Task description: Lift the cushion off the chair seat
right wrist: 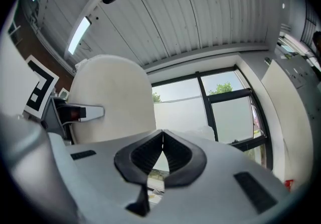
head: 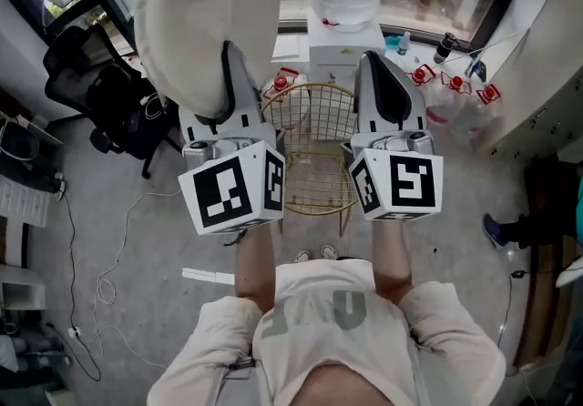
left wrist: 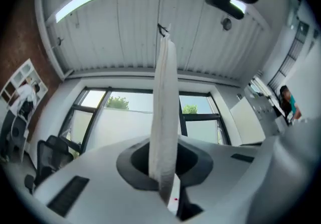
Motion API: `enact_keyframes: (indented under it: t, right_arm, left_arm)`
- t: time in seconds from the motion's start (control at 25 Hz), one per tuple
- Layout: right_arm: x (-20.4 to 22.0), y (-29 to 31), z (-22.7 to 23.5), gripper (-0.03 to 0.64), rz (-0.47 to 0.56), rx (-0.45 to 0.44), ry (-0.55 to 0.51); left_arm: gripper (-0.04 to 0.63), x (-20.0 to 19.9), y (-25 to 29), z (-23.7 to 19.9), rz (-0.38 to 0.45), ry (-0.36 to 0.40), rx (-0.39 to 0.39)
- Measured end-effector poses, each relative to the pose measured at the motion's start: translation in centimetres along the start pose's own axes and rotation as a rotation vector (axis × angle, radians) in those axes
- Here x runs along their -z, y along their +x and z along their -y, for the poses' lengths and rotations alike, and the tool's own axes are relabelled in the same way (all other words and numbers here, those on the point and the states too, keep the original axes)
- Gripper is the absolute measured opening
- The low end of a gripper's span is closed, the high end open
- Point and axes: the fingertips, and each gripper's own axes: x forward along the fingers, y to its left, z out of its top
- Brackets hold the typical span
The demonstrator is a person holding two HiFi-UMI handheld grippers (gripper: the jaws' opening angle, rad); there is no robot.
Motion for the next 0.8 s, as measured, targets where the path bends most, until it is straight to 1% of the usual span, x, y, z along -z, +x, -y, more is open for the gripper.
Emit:
enact_keyframes:
  t: [0.12, 0.2, 0.32, 0.4, 0.56, 0.68, 0.8]
  right_arm:
    - [0.6, -0.7, -0.9, 0.017, -0.016, -0.010, -0.049]
    - [1.0, -1.1, -1.8, 0.017, -0.030, -0.024, -0.090]
    - [1.7, -1.9, -2.3, 0.016, -0.065, -0.027, -0.106]
    - [2.1, -2.2, -2.4, 0.017, -0.074, -0.029, -0.111]
    - [2.1, -2.6, -2.1, 0.017, -0.074, -0.022, -0.120]
    - [2.0, -2.8, -1.8, 0.016, -0.074, -0.013, -0.138]
    - [2.2, -2.9, -1.5, 0.016, -0.077, 0.000, -0.129]
  left_arm:
    - [0.041, -0.5, -1.0, 1.2, 0.018, 0.138, -0.036]
    - [0.042, -0.7, -1.6, 1.9, 0.033, 0.200, -0.057]
    - [0.043, -0.1, -2.2, 2.8, 0.023, 0.282, -0.054]
    - [0.043, 0.3, -2.4, 3.3, 0.017, 0.305, -0.045]
    - [0.043, 0.6, -2.8, 3.8, 0.016, 0.291, -0.029]
    - [0.043, 0.7, -2.9, 4.0, 0.014, 0.297, -0.022]
    - [0.043, 0.8, -2.9, 4.1, 0.010, 0.305, -0.019]
